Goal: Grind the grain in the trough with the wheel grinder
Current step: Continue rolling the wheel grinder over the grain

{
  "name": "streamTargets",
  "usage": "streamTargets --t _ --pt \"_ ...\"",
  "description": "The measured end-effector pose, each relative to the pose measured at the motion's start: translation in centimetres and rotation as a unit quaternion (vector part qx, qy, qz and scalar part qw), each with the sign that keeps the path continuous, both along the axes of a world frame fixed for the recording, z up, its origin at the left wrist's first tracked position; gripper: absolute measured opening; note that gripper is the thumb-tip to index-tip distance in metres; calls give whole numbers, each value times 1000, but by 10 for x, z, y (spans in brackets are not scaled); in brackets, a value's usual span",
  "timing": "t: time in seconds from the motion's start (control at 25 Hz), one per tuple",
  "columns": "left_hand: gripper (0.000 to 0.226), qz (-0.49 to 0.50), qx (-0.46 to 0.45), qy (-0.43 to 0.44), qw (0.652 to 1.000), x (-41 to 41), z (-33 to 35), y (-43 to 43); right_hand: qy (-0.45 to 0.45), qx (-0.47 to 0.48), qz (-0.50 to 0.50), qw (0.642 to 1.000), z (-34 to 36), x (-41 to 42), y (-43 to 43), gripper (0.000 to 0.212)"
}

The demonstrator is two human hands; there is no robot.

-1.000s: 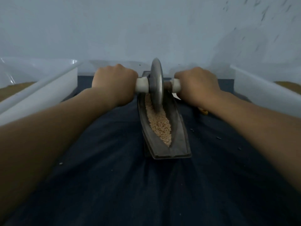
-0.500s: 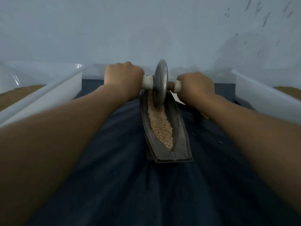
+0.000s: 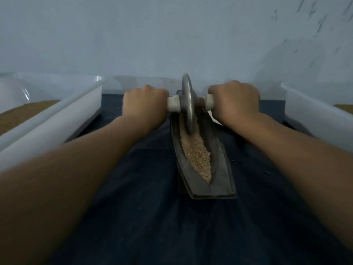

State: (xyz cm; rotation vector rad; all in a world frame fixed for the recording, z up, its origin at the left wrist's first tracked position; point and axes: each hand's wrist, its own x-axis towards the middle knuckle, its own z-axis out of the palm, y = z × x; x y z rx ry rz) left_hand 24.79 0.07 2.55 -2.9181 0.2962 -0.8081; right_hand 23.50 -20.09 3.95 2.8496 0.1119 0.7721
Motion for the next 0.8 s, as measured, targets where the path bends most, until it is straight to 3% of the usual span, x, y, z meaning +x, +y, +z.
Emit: streamTargets --t 0.12,0.24,0.36,0.48,0.52,0.68,0.76,0.8 --pt "17 -1 3 51 999 -2 9 0 50 -7 -15 999 13 -5 5 20" --pt "10 -66 29 -60 996 -49 -10 23 -15 -50 62 997 -4 -61 -18 13" --pt "15 -100 37 -110 988 -61 -13 31 -75 -51 86 992 -8 -75 -27 32" --pt "10 -8 45 -55 997 -34 -12 9 -12 -16 13 1000 -10 -30 -8 21" --pt "10 5 38 -34 999 -19 -5 1 9 11 2 1000 -7 -12 -2 12" --pt "17 4 59 28 998 -6 20 -10 68 46 4 997 -1 -3 -3 9" --pt "11 -39 75 -11 996 -33 8 7 13 9 53 998 -11 -33 -17 16" --pt "21 -68 83 -47 993 -51 0 16 -32 -20 71 997 -18 -53 -22 25"
